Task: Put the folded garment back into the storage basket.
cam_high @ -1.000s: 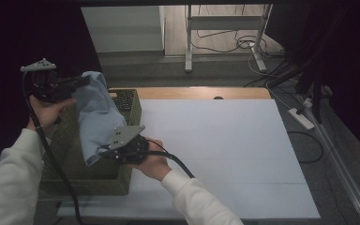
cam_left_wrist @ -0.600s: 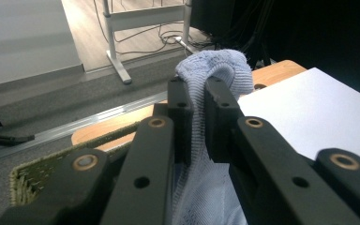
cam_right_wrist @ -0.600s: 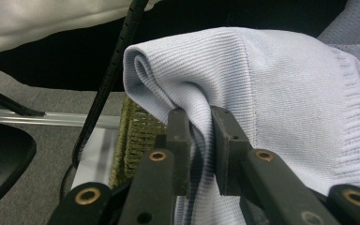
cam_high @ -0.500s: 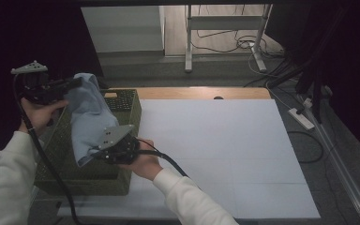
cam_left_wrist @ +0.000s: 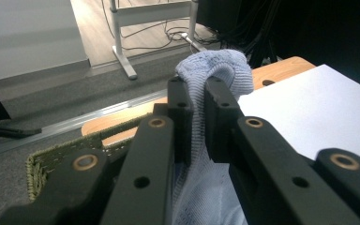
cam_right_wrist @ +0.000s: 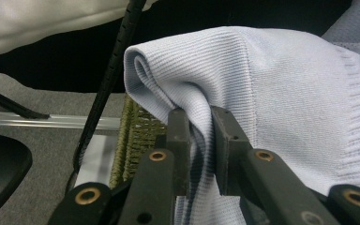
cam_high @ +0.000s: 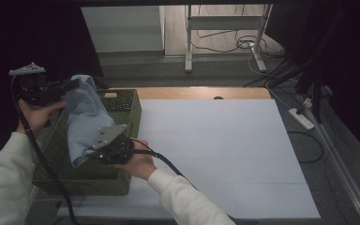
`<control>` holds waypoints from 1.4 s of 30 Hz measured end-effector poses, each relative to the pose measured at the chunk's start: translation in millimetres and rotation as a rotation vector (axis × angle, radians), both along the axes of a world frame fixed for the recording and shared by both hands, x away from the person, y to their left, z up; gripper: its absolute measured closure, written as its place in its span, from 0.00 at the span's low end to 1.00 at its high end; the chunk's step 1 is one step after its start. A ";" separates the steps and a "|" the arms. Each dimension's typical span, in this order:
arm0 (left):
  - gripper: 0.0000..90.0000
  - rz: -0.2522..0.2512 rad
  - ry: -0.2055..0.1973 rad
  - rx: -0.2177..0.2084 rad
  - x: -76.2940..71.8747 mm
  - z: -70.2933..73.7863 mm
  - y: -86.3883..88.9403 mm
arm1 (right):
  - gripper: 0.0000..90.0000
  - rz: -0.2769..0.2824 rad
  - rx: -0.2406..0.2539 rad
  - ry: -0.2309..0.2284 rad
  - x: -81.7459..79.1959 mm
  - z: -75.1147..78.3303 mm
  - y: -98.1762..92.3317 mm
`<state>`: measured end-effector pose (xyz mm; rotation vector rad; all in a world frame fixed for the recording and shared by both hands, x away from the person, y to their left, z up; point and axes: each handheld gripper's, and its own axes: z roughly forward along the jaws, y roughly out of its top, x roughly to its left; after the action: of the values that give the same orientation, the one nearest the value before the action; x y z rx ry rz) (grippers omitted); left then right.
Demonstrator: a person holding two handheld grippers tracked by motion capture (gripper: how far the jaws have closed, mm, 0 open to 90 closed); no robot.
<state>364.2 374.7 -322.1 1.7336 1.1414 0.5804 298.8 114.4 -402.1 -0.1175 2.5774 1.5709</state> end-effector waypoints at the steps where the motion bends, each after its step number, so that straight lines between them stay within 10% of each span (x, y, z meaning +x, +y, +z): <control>1: 0.91 0.002 0.001 0.000 0.1 -0.6 0.4 | 0.87 -0.002 -0.002 0.002 0.4 -0.8 0.9; 42: 0.91 0.006 0.112 0.055 25.9 -46.6 -9.9 | 0.87 -0.011 -0.091 0.060 9.7 -41.4 16.6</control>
<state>390.1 364.9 -368.8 1.8297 1.2191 0.5289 308.4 131.0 -443.4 -0.0655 2.6914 1.4754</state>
